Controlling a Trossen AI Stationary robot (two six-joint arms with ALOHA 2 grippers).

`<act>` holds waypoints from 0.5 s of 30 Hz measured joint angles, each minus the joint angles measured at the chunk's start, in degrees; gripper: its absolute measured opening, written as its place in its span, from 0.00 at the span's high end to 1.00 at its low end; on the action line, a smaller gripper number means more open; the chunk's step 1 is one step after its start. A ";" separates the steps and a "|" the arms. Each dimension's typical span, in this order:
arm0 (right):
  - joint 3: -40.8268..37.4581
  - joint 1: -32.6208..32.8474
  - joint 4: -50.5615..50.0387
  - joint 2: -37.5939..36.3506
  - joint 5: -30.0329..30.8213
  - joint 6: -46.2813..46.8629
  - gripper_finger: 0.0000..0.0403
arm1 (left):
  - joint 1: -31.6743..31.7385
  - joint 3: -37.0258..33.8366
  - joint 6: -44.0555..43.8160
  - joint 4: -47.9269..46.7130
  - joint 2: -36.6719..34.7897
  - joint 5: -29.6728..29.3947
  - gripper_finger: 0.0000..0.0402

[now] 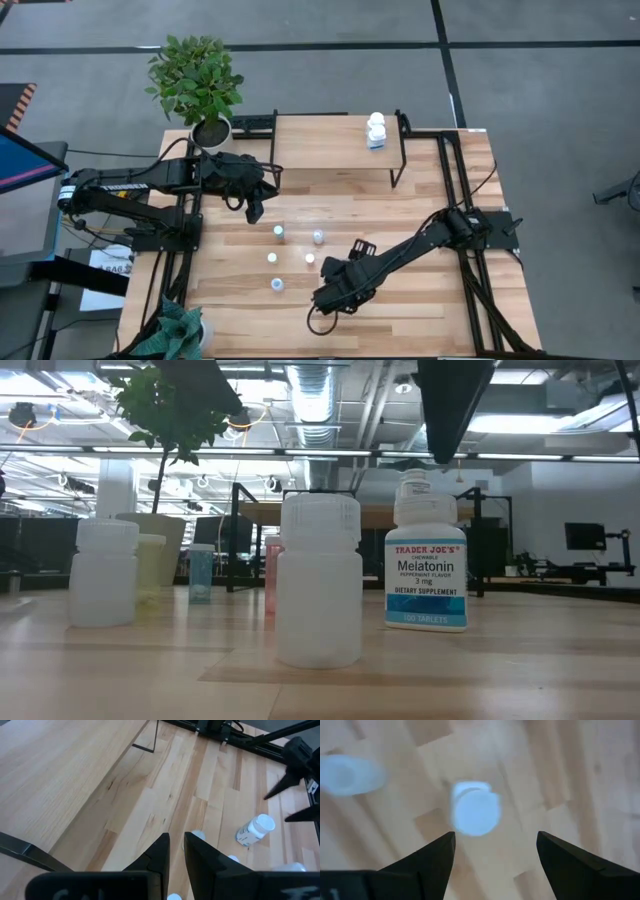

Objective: Pick and place medicine bottles onto shelf by color
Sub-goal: Put the right white, blue pill bottle on the shelf aligned with the other white, blue pill bottles

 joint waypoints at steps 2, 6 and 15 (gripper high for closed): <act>-5.97 0.00 5.75 -3.34 0.23 -0.84 0.25 | 0.00 0.00 0.00 0.00 0.00 0.00 0.89; -17.86 0.00 17.26 -10.61 -3.14 -0.78 0.25 | 0.01 0.00 0.00 0.00 0.00 0.00 0.89; -24.02 -1.15 24.77 -15.91 -5.18 -6.67 0.25 | 0.01 -0.01 0.00 0.04 0.00 -1.63 0.89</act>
